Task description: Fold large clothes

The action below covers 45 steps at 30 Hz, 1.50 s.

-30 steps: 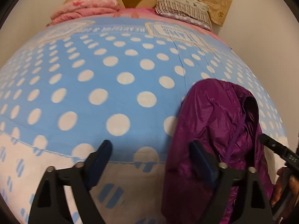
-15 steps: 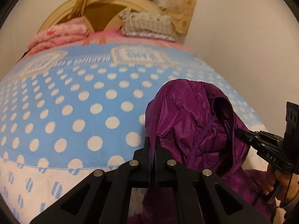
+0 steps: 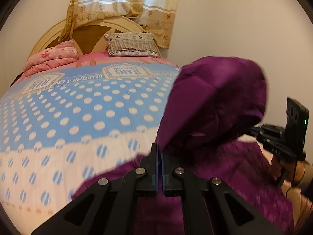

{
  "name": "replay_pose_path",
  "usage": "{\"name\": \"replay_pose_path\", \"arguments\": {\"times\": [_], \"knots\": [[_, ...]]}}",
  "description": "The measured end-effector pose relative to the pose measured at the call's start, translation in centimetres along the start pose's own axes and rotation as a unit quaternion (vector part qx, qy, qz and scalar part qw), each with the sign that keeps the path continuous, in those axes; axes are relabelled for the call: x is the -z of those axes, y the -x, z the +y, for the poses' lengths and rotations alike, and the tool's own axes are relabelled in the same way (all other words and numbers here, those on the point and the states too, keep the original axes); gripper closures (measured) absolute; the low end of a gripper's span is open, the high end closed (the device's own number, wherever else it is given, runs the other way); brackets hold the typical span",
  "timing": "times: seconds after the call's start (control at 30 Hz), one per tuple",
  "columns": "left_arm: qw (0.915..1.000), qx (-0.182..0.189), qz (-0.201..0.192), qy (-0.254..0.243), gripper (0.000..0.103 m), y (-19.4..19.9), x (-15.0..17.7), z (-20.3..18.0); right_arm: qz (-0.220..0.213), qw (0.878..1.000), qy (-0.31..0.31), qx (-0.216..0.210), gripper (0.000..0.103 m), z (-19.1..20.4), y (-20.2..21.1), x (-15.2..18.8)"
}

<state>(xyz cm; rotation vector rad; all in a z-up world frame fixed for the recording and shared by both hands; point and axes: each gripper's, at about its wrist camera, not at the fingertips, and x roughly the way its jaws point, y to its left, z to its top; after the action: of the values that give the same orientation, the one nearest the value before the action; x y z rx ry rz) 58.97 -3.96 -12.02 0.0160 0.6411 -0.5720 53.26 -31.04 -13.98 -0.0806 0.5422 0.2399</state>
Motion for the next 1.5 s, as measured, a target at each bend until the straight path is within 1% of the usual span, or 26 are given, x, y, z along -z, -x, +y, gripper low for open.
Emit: {"name": "replay_pose_path", "arguments": {"times": [0.07,0.2,0.27,0.37,0.4,0.47,0.5,0.53,0.6,0.67,0.7,0.73,0.77,0.8,0.87,0.9,0.93,0.97,1.0,1.07,1.13,1.27,1.37,1.43,1.47,1.5], "knots": [[0.9999,0.003,0.002,-0.011,0.102,1.0,1.4,-0.5,0.007,1.0,0.014,-0.001,0.096,0.5,1.1,1.0],[0.9989,-0.014,0.019,-0.041,0.102,2.6,4.5,-1.3,0.032,0.999,0.036,0.0,0.096,0.9,2.2,3.1],[0.9985,-0.022,0.028,-0.04,0.101,3.1,5.4,-1.3,0.046,0.998,0.047,0.001,0.096,0.9,2.8,4.2],[0.9969,-0.034,0.05,-0.05,0.101,4.0,6.8,-1.6,0.074,0.996,0.049,-0.013,0.095,0.5,3.5,5.5],[0.9965,-0.042,0.049,-0.053,0.101,4.3,7.0,-1.6,0.081,0.995,0.05,-0.012,0.09,0.4,3.7,5.7],[0.9963,-0.06,0.042,-0.046,0.1,5.1,7.1,-1.4,0.094,0.995,0.035,-0.021,0.059,-0.3,4.2,5.9],[0.9965,-0.064,0.038,-0.038,0.1,5.5,6.9,-1.2,0.089,0.995,0.024,-0.023,0.028,-0.6,4.7,5.7],[0.9968,-0.065,0.034,-0.032,0.1,5.9,6.9,-1.1,0.085,0.996,0.015,-0.024,0.02,-0.7,5.2,5.6],[0.9976,-0.066,0.014,-0.014,0.096,6.4,6.0,-1.0,0.076,0.996,-0.016,-0.045,0.02,-0.8,6.1,4.8],[0.998,-0.063,0.008,-0.002,0.069,6.3,5.4,-1.3,0.08,0.994,-0.041,-0.055,0.02,-0.1,6.1,3.7],[0.9977,-0.068,0.0,0.008,0.038,6.1,5.0,-1.6,0.089,0.993,-0.055,-0.063,0.02,0.1,5.8,3.5],[0.9972,-0.073,-0.011,0.012,0.023,6.2,4.9,-1.9,0.105,0.989,-0.075,-0.073,0.022,0.5,4.9,3.2],[0.9966,-0.073,-0.033,0.018,0.022,6.4,4.6,-2.4,0.117,0.986,-0.086,-0.08,0.023,0.7,4.3,3.1],[0.9969,-0.066,-0.037,0.023,0.021,6.2,4.3,-2.8,0.142,0.981,-0.102,-0.084,0.026,1.2,3.2,3.0],[0.9979,-0.044,-0.02,0.043,0.021,4.9,3.9,-3.7,0.174,0.971,-0.136,-0.095,0.038,1.6,1.3,3.4],[0.9979,-0.042,-0.012,0.047,0.021,4.3,4.0,-4.1,0.183,0.966,-0.149,-0.104,0.052,1.7,0.7,3.7],[0.9968,-0.063,0.012,0.047,0.021,3.1,4.2,-4.5,0.187,0.964,-0.153,-0.108,0.078,2.1,0.2,4.1],[0.996,-0.071,0.028,0.048,0.021,2.3,4.5,-4.7,0.188,0.966,-0.148,-0.101,0.089,2.4,0.2,4.3],[0.9957,-0.067,0.047,0.044,0.021,1.3,5.3,-5.0,0.191,0.967,-0.138,-0.091,0.09,2.9,0.3,4.6],[0.9933,-0.085,0.074,0.026,0.021,0.6,6.6,-5.6,0.196,0.968,-0.127,-0.092,0.092,3.6,0.8,5.1],[0.9929,-0.076,0.09,0.012,0.021,0.7,8.1,-6.2,0.205,0.97,-0.099,-0.084,0.093,4.4,1.9,5.7],[0.9923,-0.047,0.112,0.024,0.021,1.7,9.9,-6.3,0.217,0.97,-0.072,-0.083,0.093,4.5,3.3,7.1],[0.9931,-0.047,0.106,0.016,0.021,2.7,9.5,-6.9,0.226,0.969,-0.059,-0.081,0.093,4.4,3.1,7.4],[0.9951,-0.059,0.077,0.02,0.021,4.0,8.1,-6.8,0.217,0.972,-0.064,-0.071,0.086,3.9,3.7,6.9],[0.9955,-0.065,0.065,0.022,0.021,4.3,7.4,-6.9,0.213,0.972,-0.069,-0.068,0.086,3.6,4.1,6.5],[0.9958,-0.076,0.045,0.025,0.021,5.0,6.1,-6.7,0.208,0.973,-0.073,-0.063,0.079,3.3,4.5,6.1]]}}
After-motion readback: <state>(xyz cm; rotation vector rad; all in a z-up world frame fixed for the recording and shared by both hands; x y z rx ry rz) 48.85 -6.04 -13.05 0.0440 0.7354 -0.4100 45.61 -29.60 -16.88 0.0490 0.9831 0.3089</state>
